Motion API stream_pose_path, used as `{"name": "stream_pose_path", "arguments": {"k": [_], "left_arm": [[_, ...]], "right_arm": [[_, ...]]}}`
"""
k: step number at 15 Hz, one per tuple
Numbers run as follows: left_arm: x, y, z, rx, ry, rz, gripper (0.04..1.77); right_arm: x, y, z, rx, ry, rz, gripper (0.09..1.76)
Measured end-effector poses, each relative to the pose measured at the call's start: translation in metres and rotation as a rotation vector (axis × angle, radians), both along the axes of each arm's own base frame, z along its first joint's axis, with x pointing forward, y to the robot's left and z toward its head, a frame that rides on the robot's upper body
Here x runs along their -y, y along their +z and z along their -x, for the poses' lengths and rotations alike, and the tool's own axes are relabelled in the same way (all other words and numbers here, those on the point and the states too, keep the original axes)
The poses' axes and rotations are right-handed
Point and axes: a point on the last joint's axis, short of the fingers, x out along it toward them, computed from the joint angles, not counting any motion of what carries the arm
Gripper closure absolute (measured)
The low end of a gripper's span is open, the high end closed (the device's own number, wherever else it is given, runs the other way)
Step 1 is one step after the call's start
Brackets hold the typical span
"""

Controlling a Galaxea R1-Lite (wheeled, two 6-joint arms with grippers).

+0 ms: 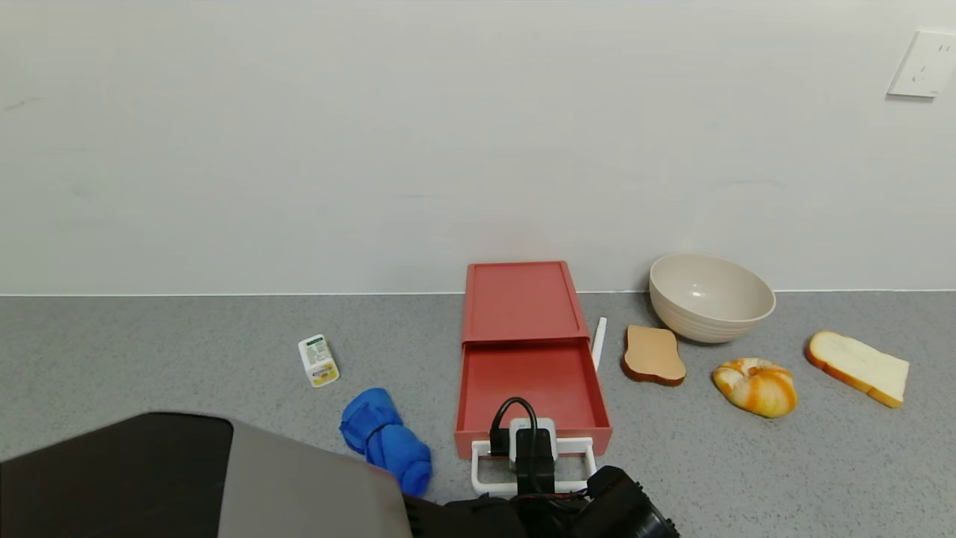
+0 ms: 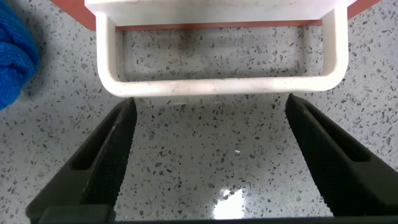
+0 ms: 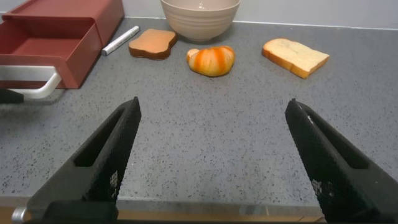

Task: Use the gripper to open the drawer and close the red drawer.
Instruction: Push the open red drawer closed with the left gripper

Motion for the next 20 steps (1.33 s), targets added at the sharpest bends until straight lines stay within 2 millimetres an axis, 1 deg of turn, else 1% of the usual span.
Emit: {"name": "stream_pose_path", "arguments": {"k": [10, 20], "left_arm": [[0.001, -0.002, -0.007, 0.008, -0.011, -0.01, 0.09], [-0.002, 0.002, -0.022, 0.029, -0.015, -0.023, 0.09]], "right_arm": [[0.0, 0.0, 0.0, 0.0, 0.0, 0.0, 0.14], [0.0, 0.0, 0.0, 0.0, 0.0, 0.0, 0.14]]}}
